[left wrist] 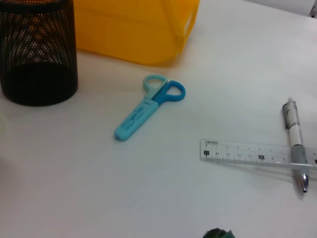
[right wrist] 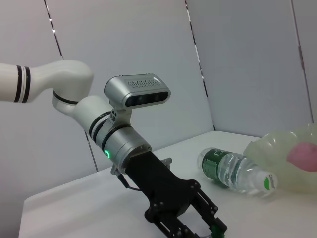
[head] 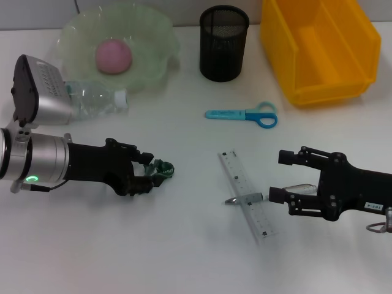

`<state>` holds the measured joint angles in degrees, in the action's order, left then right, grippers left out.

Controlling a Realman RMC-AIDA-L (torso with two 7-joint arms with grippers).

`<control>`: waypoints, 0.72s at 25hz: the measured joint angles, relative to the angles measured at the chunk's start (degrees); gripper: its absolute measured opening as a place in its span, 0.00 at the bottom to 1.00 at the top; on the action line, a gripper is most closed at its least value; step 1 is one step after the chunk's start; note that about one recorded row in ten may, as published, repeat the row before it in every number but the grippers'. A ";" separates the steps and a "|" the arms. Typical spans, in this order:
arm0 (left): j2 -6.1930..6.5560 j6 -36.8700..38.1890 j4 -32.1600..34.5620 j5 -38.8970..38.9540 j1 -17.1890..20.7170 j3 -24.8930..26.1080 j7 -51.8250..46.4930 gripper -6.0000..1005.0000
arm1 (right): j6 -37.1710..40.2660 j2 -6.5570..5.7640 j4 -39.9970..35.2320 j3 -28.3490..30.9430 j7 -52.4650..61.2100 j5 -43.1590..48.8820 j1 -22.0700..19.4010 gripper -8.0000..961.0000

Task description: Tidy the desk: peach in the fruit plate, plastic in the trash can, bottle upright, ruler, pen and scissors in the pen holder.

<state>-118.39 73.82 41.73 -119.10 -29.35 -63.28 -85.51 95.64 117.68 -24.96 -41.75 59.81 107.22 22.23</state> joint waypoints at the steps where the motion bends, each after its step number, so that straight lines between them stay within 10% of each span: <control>1: 0.00 -0.33 0.00 -0.03 -0.03 -0.38 0.00 0.68 | 0.05 0.01 0.00 0.00 0.02 0.00 0.00 0.85; 18: -0.10 3.44 2.63 1.89 -0.59 0.69 0.05 0.16 | 0.66 0.18 0.00 0.63 0.13 0.00 -0.13 0.85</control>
<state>-118.49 77.26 44.36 -117.21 -29.94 -62.60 -85.46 96.30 117.86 -24.96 -41.12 59.94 107.22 22.10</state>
